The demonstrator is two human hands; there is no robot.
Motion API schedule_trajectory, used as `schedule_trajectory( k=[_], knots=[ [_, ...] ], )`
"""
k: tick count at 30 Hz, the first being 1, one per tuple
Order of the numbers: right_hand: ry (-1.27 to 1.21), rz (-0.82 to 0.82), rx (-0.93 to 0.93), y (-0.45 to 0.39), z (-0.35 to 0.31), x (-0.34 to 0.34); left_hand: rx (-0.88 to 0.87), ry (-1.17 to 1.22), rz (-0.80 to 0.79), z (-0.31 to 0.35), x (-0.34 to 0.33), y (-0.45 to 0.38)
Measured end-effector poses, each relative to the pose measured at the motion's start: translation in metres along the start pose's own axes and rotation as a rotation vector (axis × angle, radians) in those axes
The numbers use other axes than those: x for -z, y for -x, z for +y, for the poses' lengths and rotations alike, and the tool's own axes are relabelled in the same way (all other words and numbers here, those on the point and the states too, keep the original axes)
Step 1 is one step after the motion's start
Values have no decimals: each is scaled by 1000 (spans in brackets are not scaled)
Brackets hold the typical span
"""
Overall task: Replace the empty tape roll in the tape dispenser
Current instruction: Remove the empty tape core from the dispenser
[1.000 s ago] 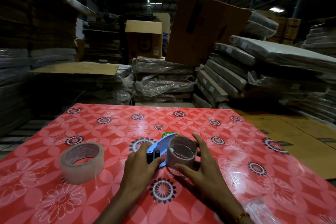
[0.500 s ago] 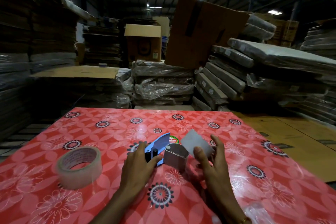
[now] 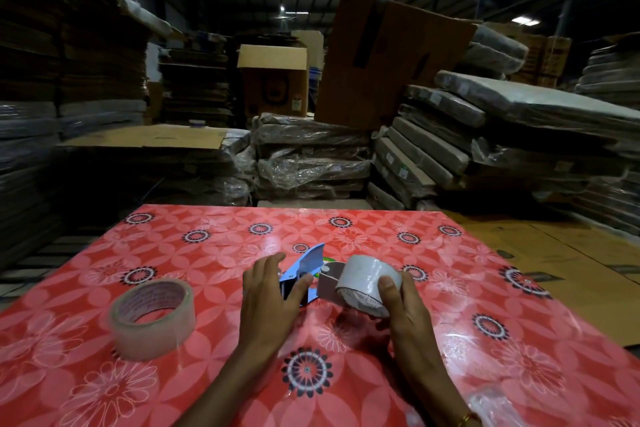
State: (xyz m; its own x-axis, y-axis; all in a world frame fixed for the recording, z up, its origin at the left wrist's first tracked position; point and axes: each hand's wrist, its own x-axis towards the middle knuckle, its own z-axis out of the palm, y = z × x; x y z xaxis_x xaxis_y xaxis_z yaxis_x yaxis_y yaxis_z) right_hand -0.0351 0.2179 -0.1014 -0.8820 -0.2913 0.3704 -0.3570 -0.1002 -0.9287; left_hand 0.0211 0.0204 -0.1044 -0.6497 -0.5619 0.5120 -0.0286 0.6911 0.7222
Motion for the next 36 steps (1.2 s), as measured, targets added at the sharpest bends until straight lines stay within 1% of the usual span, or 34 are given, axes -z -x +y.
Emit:
schedule_trajectory(
  k=[2,3,4,6,8,11,13,16,20,24,26,29,31,33,36],
  knots=[
    [13,-15,14,1,-1,0,-110,-30,123,8,8,6],
    [13,-36,15,2,0,0,-165,-22,150,11,11,10],
    [-8,-60,5,3,1,-1,-199,29,138,14,15,15],
    [-38,-108,-17,5,1,-2,-205,218,25,17,20,25],
    [99,-116,64,6,-1,-3,-184,323,-129,18,25,32],
    [293,-183,208,8,-6,-4,-116,420,-386,12,29,39],
    [362,-228,277,8,-8,-5,-122,406,-439,11,32,41],
    [426,-267,348,11,-8,-6,-154,403,-452,14,32,41],
    [529,-303,407,13,-6,-8,-172,394,-419,18,33,41],
    [519,-330,393,14,-8,-9,-187,328,-337,17,34,41],
    [452,-339,355,17,-10,-15,-186,283,-292,17,34,41],
    [331,-301,302,20,-10,-27,-212,185,-219,17,35,43],
    [210,-270,247,24,-11,-36,-243,138,-173,18,35,44],
    [106,-266,205,26,-10,-44,-237,124,-128,19,36,44],
    [71,-241,207,28,-14,-48,-246,97,-88,19,36,45]
  ],
)
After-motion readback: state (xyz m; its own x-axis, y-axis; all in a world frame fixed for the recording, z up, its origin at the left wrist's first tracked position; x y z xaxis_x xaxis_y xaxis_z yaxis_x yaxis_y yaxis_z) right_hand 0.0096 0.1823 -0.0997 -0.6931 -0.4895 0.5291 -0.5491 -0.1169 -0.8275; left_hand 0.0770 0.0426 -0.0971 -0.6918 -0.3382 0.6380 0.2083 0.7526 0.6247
